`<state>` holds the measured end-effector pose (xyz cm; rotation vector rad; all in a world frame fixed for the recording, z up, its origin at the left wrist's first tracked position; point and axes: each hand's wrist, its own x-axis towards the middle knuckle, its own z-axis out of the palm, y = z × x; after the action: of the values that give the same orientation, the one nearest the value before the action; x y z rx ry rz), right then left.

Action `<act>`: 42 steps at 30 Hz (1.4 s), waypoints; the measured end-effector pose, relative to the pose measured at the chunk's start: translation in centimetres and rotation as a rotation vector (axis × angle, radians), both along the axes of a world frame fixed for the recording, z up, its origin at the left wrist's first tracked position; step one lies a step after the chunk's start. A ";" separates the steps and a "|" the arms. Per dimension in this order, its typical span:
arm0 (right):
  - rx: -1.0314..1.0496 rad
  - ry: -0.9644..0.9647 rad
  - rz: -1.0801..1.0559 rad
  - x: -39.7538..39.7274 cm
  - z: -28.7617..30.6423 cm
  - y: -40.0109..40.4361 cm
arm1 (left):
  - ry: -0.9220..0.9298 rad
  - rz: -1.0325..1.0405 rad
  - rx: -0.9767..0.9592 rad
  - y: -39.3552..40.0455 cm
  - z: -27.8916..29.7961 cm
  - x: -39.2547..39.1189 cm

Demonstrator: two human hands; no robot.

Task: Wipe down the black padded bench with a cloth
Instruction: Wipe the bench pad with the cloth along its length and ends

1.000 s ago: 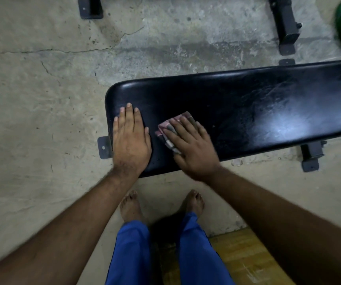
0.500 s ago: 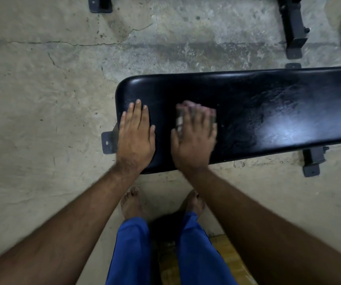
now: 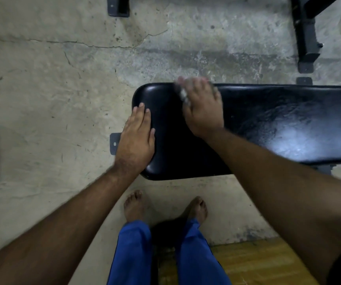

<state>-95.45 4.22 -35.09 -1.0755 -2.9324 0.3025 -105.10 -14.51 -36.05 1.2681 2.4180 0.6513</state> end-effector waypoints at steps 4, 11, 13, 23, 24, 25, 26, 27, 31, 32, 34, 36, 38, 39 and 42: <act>-0.019 0.006 0.216 -3.5 -0.5 -3.0 | -0.021 -0.004 -0.001 -0.1 0.2 -0.3; -0.074 -0.026 0.230 -5.5 0.5 -3.0 | -0.045 0.048 -0.020 0.4 0.8 0.4; -0.080 -0.037 0.473 -3.7 0.3 -2.8 | -0.056 0.032 -0.023 0.3 0.9 0.3; -0.101 -0.140 0.597 -3.7 1.3 0.4 | -0.059 0.161 -0.106 0.5 1.6 2.5; -0.143 -0.159 0.475 -4.7 1.3 1.1 | -0.069 0.177 -0.106 0.6 1.5 2.6; -0.176 -0.178 0.333 -5.7 1.7 0.6 | -0.066 0.185 -0.095 0.8 1.4 2.6; -0.161 -0.175 0.294 -6.3 1.9 -0.9 | -0.058 0.185 -0.089 0.8 1.5 2.7; -0.133 -0.155 0.374 -6.3 2.0 -2.2 | -0.051 0.182 -0.080 0.9 1.7 2.9; -0.122 -0.119 0.738 -6.6 1.5 1.2 | -0.076 0.325 -0.071 1.1 2.7 4.0; -0.173 -0.136 0.630 -7.7 1.4 2.0 | -0.064 0.372 -0.059 1.2 2.8 4.3; -0.167 -0.124 0.499 -8.1 1.5 0.6 | -0.041 0.411 -0.025 1.6 2.8 4.8; -0.088 -0.047 0.759 -6.1 0.6 -0.5 | -0.045 0.440 0.007 1.8 2.4 5.0; -0.058 -0.071 0.971 -5.4 0.1 1.7 | -0.057 0.452 0.017 1.4 1.8 5.2; -0.056 -0.059 0.882 -6.1 0.2 2.6 | -0.046 0.459 0.013 1.1 1.5 5.4; -0.105 -0.087 0.481 -7.0 0.8 -0.8 | -0.042 0.481 0.014 0.1 1.4 6.1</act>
<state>-102.44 3.44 -34.33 -0.3767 -3.2519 0.4228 -99.04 -14.41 -34.67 0.6617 2.7024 0.8084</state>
